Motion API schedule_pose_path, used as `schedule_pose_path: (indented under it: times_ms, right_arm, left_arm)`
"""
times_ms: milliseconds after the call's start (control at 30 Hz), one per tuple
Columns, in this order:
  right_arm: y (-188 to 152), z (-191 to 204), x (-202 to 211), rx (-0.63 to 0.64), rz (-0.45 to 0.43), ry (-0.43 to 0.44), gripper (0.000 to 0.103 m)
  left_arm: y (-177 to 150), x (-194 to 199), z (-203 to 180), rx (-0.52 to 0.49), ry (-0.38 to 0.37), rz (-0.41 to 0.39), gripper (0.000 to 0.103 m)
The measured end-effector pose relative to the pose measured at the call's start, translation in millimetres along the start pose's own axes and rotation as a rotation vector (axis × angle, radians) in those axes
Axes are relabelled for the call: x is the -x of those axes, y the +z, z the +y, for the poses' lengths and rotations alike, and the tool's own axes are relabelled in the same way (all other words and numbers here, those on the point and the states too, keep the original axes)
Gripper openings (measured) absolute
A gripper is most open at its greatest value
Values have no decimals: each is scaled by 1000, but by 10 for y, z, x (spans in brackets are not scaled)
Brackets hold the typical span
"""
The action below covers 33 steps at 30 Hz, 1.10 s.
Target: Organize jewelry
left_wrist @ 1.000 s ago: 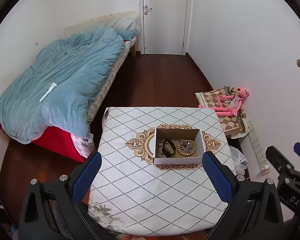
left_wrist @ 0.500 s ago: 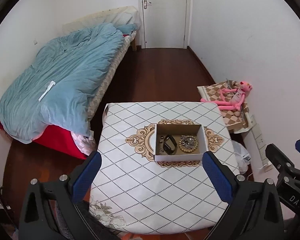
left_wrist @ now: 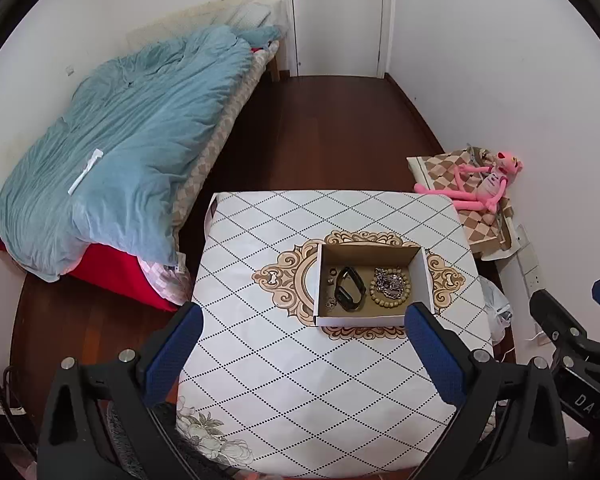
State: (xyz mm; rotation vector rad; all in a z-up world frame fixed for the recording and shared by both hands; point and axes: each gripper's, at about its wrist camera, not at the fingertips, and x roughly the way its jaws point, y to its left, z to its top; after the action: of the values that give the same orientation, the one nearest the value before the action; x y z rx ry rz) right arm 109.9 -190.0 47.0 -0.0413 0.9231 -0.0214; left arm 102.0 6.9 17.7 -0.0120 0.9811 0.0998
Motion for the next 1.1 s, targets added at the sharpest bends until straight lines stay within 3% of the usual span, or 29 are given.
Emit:
schedule_pose_path:
  times_ms: [367, 1100]
  right_arm:
    - [-16, -5, -284, 5, 55, -9, 103]
    - [-61, -18, -370, 12, 76, -14, 103]
  left_arm:
    - [21, -151, -49, -1, -2, 22, 103]
    - [-48, -239, -66, -8, -8, 43, 103]
